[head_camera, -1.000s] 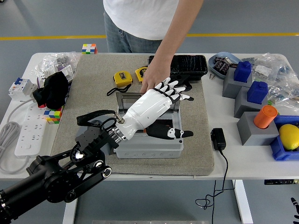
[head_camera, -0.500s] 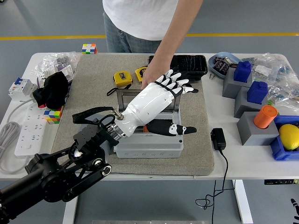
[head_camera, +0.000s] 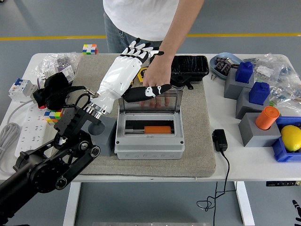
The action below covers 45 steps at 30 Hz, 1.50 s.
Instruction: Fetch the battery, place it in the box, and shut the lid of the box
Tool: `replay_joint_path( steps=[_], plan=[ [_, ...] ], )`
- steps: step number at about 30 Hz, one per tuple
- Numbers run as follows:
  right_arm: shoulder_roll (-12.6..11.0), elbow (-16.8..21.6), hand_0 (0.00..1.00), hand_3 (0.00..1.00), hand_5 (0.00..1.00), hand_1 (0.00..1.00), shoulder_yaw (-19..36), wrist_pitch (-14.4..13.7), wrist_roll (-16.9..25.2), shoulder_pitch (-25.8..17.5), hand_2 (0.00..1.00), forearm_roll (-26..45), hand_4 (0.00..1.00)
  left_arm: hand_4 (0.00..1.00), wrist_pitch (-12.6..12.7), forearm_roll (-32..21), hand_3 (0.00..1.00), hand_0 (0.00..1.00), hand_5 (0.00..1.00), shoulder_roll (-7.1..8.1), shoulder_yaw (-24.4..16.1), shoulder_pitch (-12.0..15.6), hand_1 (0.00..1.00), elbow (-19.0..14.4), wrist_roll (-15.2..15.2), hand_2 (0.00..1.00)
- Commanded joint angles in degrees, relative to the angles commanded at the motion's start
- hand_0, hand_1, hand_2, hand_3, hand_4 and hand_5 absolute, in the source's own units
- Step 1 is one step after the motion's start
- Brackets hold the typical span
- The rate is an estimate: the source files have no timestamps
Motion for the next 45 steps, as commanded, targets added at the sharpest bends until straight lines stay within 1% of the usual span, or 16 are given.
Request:
replay_joint_path(
  steps=[1,2,5,7,8,10,13,14,16,17,19,20,22,27,32,45],
  plan=[
    [0.0,0.0,0.830,0.820,0.991,0.804,0.0,0.0,0.0,0.0,0.781,0.0,0.998,0.998,-1.7,0.9,0.753,0.779,0.998,0.13,-0.7,0.1,0.772,-0.4,1.6,0.734],
    [0.0,0.0,0.830,0.819,0.989,0.801,0.1,0.0,0.0,0.0,0.780,0.0,0.998,0.998,-3.6,2.0,0.740,0.831,0.998,0.26,-1.3,0.2,0.820,-0.8,3.4,0.758],
    [0.1,0.0,0.830,0.819,0.989,0.801,0.2,0.0,0.0,0.0,0.780,-0.1,0.998,0.998,-9.4,4.6,0.740,0.831,0.998,0.66,-2.7,0.5,0.820,-1.8,8.2,0.758],
    [0.1,0.0,0.830,0.819,0.989,0.801,0.1,0.0,0.0,0.0,0.780,0.1,0.998,0.998,-13.4,5.4,0.740,0.831,0.998,0.91,-3.6,0.9,0.820,-2.6,10.2,0.758],
    [0.1,0.0,0.829,0.819,0.989,0.800,0.1,0.0,0.0,0.0,0.780,0.1,0.998,0.998,-14.7,5.5,0.731,0.729,0.998,1.02,-3.8,1.0,0.752,-2.9,10.7,0.724],
    [0.1,0.0,0.829,0.819,0.989,0.800,0.2,0.0,0.1,0.0,0.780,0.0,0.998,0.998,-16.0,5.9,0.731,0.729,0.998,1.24,-4.0,1.2,0.752,-3.5,11.0,0.724],
    [0.1,0.0,0.829,0.819,0.989,0.800,0.2,0.0,0.1,0.2,0.780,0.1,0.998,0.998,-19.4,6.4,0.731,0.729,0.998,1.81,-4.8,1.9,0.752,-5.3,11.7,0.724],
    [0.1,0.0,0.830,0.819,0.989,0.798,0.2,0.0,0.1,0.2,0.780,0.0,0.998,0.998,-20.7,6.0,0.658,0.715,0.998,2.01,-5.0,2.1,0.728,-5.8,11.5,0.694],
    [0.1,0.0,0.830,0.819,0.989,0.798,0.2,0.0,0.1,0.2,0.780,0.1,0.998,0.998,-23.6,3.1,0.658,0.715,0.998,2.70,-5.3,2.7,0.728,-6.6,9.5,0.694],
    [0.1,0.0,0.830,0.819,0.989,0.798,0.3,0.0,0.0,0.2,0.780,0.0,0.998,0.998,-24.0,1.7,0.658,0.715,0.998,3.05,-5.3,3.0,0.728,-6.8,8.6,0.694],
    [0.0,0.0,0.830,0.819,0.989,0.798,0.3,0.0,0.0,0.1,0.780,-0.1,0.998,0.998,-24.1,0.8,0.658,0.715,0.998,3.58,-5.1,3.4,0.728,-7.4,7.4,0.694],
    [0.0,0.0,0.829,0.818,0.988,0.798,0.3,0.0,0.0,0.1,0.780,0.0,0.998,0.998,-24.3,0.7,0.628,0.727,0.998,3.70,-5.2,3.5,0.720,-7.6,7.3,0.677],
    [0.0,0.0,0.829,0.818,0.988,0.798,0.2,0.0,0.0,0.0,0.780,-0.1,0.998,0.998,-25.9,0.9,0.628,0.727,0.998,3.80,-5.5,3.9,0.720,-8.0,7.9,0.677],
    [-0.1,0.0,0.829,0.818,0.986,0.797,-0.1,0.1,0.1,0.0,0.780,0.0,0.998,0.998,-26.9,0.3,0.623,0.728,0.998,4.52,-5.0,4.6,0.717,-7.7,7.9,0.673],
    [-0.1,0.0,0.829,0.818,0.985,0.797,0.0,0.1,-0.1,-0.1,0.779,-0.1,0.998,0.998,-27.0,0.0,0.621,0.716,0.998,5.34,-4.4,5.3,0.713,-8.4,7.8,0.669],
    [-0.2,0.0,0.828,0.818,0.982,0.797,-0.2,0.1,-0.1,-0.2,0.778,0.0,0.998,0.998,-25.9,-1.2,0.623,0.713,0.998,7.81,-3.1,7.7,0.711,-12.6,7.3,0.667]
  ],
)
